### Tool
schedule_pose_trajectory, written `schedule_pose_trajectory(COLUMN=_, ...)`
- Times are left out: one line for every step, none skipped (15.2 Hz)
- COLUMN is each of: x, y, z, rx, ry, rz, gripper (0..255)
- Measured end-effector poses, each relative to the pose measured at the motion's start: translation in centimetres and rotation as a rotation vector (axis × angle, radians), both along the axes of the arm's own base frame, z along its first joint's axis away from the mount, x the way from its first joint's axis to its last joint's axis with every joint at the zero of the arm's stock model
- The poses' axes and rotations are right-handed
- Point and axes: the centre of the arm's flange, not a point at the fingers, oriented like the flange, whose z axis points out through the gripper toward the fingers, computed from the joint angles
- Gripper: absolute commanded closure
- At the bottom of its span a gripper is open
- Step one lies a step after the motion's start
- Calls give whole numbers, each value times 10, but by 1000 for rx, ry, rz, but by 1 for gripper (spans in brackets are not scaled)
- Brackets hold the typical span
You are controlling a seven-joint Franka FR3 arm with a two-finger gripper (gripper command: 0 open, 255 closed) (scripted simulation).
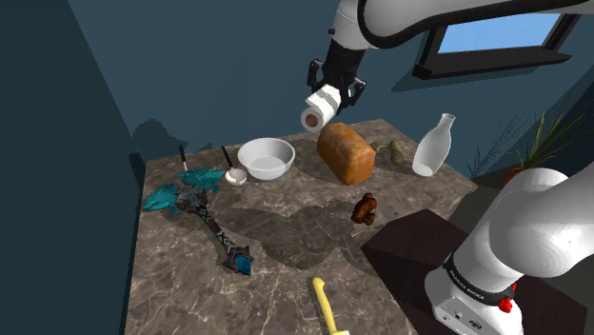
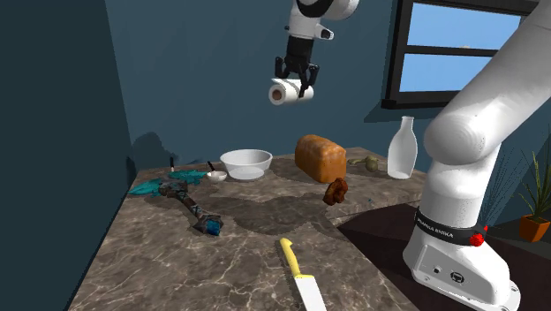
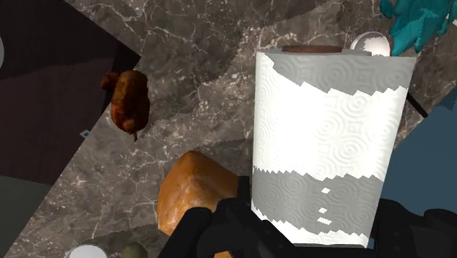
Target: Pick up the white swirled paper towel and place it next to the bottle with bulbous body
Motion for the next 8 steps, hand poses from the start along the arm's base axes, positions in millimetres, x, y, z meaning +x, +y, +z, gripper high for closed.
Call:
schedule_pose_trajectory(x=3, y=-13, z=-2, rx=0, ry=0, rz=0, gripper=255)
schedule_pose_trajectory(x=7, y=-25, z=0, rx=0, ry=0, rz=0, gripper=255)
schedule_pose_trajectory(x=9, y=-37, z=0, rx=0, ry=0, rz=0, gripper=255)
schedule_pose_trajectory(x=11, y=-51, z=3, rx=0, ry=0, rz=0, gripper=255)
schedule_pose_trajectory(x=13, y=-64, z=0, rx=0, ry=0, rz=0, gripper=255)
schedule_pose_trajectory(x=16, y=-77, z=-2, rx=0, ry=0, rz=0, gripper=255)
schedule_pose_trajectory(x=18, y=-90, z=0, rx=0, ry=0, rz=1, gripper=255)
schedule_pose_trajectory(x=20, y=-103, z=1, rx=1, ry=0, rz=1, gripper=255)
